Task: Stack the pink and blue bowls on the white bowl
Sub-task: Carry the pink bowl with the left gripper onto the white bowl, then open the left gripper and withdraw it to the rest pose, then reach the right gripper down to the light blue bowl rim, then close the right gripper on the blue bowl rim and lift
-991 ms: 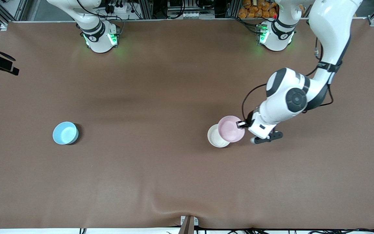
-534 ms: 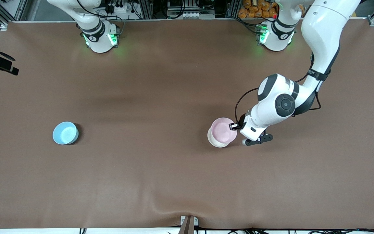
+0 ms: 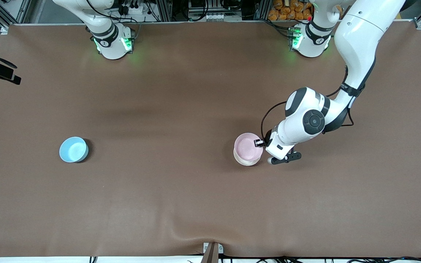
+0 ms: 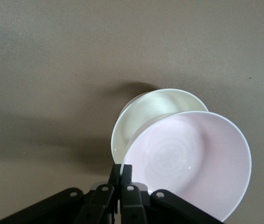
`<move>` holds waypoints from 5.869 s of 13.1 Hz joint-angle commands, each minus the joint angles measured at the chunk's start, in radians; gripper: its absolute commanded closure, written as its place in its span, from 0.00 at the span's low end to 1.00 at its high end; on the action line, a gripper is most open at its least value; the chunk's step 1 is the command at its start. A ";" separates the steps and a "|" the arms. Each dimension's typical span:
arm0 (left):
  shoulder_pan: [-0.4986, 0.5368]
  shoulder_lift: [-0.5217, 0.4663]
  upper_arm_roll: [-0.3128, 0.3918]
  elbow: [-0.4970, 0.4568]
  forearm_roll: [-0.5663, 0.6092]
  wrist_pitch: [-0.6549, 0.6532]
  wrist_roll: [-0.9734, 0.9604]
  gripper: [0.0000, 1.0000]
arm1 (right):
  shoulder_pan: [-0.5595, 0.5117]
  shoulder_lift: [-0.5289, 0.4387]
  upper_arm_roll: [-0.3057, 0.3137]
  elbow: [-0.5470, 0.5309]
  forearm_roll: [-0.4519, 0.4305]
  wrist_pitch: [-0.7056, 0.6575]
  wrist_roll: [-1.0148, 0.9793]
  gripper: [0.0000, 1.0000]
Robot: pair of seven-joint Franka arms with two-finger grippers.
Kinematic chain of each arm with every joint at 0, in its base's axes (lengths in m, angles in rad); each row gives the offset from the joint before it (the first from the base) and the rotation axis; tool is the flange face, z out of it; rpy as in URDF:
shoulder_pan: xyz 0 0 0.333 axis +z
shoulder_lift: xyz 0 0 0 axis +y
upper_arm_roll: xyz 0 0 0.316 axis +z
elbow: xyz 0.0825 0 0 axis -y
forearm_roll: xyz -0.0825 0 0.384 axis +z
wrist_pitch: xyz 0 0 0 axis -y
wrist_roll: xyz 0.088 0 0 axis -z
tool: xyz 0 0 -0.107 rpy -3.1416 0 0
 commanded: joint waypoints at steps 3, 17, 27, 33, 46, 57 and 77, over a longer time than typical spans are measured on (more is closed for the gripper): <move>-0.009 0.047 0.005 0.045 0.044 0.006 -0.002 0.63 | -0.014 0.001 0.004 0.019 0.016 -0.018 -0.007 0.00; 0.132 -0.203 0.025 0.321 0.137 -0.511 0.004 0.00 | -0.015 0.003 0.006 0.019 0.015 -0.015 -0.008 0.00; 0.284 -0.374 0.026 0.404 0.146 -0.752 0.360 0.00 | -0.057 0.156 0.006 0.019 0.003 0.033 -0.011 0.00; 0.358 -0.450 0.023 0.387 0.131 -0.798 0.382 0.00 | -0.095 0.275 0.009 0.008 -0.085 0.117 -0.016 0.00; -0.041 -0.637 0.417 0.225 -0.004 -0.830 0.370 0.00 | -0.114 0.477 0.010 -0.287 -0.097 0.657 -0.115 0.00; -0.029 -0.639 0.420 0.223 0.010 -0.887 0.380 0.00 | -0.120 0.578 0.009 -0.371 -0.100 0.967 -0.146 0.00; -0.026 -0.639 0.387 0.197 0.044 -0.867 0.380 0.00 | -0.054 0.530 0.020 -0.173 -0.083 0.663 -0.131 1.00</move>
